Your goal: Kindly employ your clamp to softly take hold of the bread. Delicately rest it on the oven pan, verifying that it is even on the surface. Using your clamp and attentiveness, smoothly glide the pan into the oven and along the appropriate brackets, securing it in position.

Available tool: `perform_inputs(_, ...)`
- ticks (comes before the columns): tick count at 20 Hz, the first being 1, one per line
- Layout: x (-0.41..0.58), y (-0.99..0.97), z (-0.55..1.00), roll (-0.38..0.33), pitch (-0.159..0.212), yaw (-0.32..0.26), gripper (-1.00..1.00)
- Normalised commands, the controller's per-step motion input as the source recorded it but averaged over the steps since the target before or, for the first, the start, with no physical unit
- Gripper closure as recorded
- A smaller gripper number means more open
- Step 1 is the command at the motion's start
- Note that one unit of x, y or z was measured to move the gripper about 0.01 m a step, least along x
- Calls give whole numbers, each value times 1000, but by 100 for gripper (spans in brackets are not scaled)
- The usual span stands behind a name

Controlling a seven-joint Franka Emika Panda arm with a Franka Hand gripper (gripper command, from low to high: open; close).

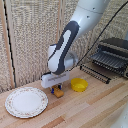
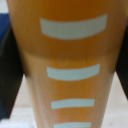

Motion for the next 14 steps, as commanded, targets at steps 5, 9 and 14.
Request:
perform_inputs(5, 65, 29, 732, -51, -11, -315, 100)
perform_inputs(9, 101, 0, 779, -51, 21, -339, 100)
perform_inputs(14, 113, 0, 777, -47, 34, -341, 100)
